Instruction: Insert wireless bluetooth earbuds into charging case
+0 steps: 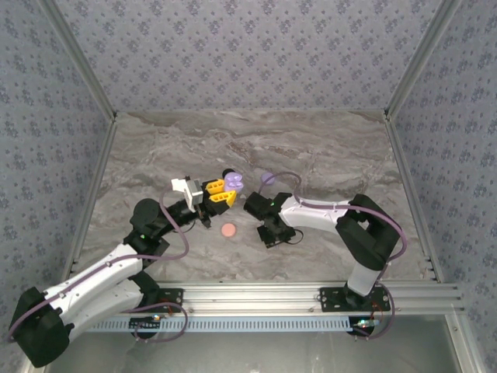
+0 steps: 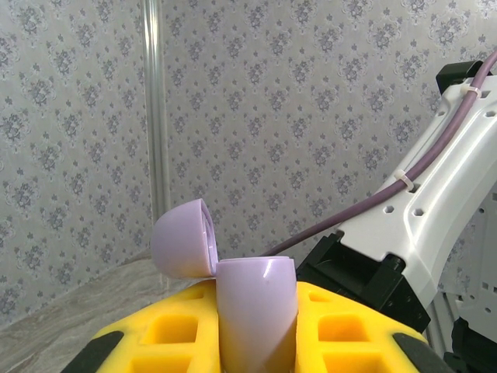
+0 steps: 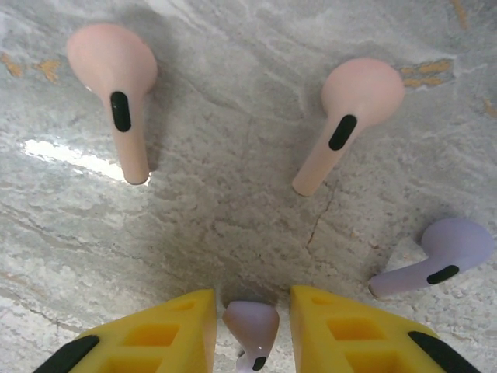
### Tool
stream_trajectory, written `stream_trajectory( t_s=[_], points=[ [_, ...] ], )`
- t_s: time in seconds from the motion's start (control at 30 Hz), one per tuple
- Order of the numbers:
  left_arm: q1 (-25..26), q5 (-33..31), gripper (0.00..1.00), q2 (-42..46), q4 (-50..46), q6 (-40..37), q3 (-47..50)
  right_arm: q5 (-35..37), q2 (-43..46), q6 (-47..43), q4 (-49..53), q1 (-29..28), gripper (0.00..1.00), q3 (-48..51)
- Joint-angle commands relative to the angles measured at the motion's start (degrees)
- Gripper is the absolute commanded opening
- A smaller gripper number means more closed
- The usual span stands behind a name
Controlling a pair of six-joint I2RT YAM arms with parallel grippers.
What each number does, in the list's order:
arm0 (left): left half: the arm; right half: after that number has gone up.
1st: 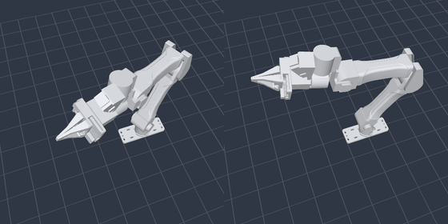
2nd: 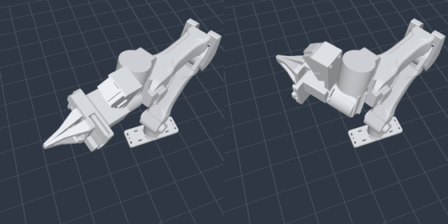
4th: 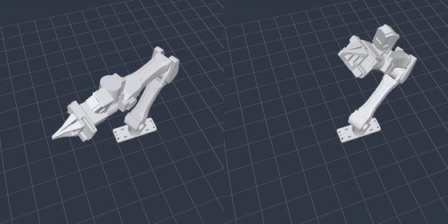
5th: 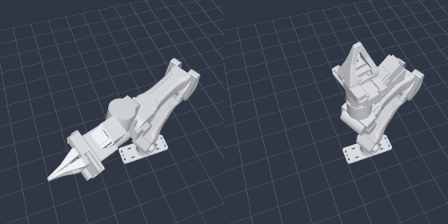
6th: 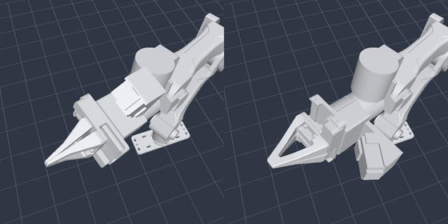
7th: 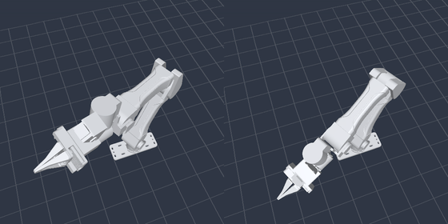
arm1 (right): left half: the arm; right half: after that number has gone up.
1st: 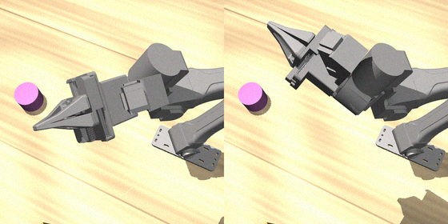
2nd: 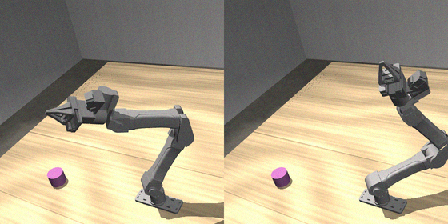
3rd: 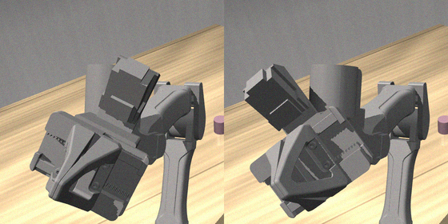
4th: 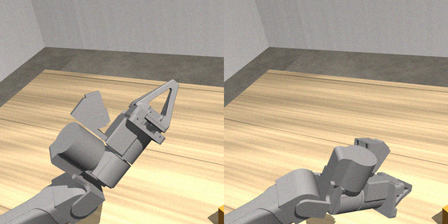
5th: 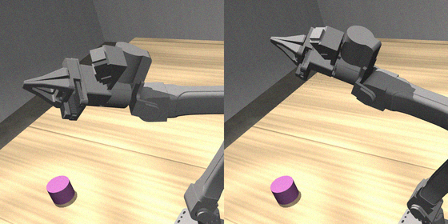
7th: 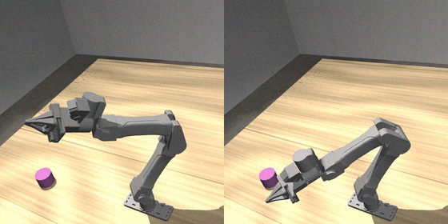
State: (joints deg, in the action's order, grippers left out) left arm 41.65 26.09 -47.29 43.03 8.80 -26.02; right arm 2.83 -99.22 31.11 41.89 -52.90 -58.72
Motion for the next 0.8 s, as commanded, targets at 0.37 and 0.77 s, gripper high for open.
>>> stream_trajectory(
  t_s=[0.37, 0.77],
  points=[
    [0.4, -0.2, 0.00, -0.1, -0.1, -1.0, -1.4, 2.0, 2.7, -0.7, -1.2, 0.4, 0.23, 1.0],
    [0.4, 0.5, 0.00, -5.6, 2.7, 0.7, -2.4, 5.1, 31.8, -8.6, -4.6, 5.4, 0.22, 2.6]
  ],
)
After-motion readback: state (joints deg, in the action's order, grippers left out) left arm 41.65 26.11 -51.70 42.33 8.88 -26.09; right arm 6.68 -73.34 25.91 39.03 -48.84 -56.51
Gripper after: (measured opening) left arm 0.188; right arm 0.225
